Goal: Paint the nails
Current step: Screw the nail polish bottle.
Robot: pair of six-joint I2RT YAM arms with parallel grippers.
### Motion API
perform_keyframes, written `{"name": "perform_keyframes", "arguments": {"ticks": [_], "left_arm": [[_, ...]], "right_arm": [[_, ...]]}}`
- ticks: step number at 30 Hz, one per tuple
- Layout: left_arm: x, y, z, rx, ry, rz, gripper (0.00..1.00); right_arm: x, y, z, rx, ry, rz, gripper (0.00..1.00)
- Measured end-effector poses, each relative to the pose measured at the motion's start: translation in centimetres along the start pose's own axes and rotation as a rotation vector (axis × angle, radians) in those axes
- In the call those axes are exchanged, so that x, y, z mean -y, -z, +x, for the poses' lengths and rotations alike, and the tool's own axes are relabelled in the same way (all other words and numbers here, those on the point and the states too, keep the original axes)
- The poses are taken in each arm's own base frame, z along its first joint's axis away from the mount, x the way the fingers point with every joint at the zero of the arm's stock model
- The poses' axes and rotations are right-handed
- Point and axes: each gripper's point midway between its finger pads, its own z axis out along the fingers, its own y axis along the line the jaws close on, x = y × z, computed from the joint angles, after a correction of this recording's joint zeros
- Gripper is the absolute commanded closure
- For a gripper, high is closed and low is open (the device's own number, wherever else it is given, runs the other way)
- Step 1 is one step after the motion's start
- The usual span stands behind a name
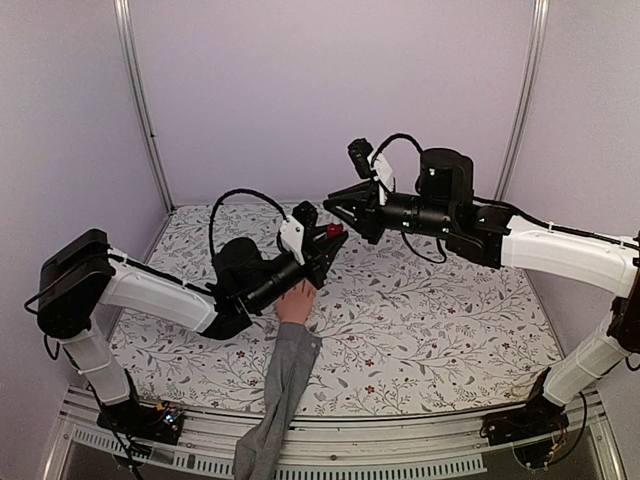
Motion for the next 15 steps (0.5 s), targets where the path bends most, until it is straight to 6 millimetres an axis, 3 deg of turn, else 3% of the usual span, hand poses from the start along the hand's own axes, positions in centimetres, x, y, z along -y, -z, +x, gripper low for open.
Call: {"name": "perform_keyframes", "arguments": {"ticks": [9, 15], "left_arm": [[-1.01, -0.23, 0.44, 0.010, -0.042, -0.128, 1.00], [-1.14, -0.19, 0.52, 0.004, -0.062, -0.140, 1.00]], "right_arm": [[0.91, -0.57, 0.30, 0.012, -0.064, 0.070, 0.96], [1.02, -0.55, 0.44, 0.021, -0.072, 0.087, 0.79]]}}
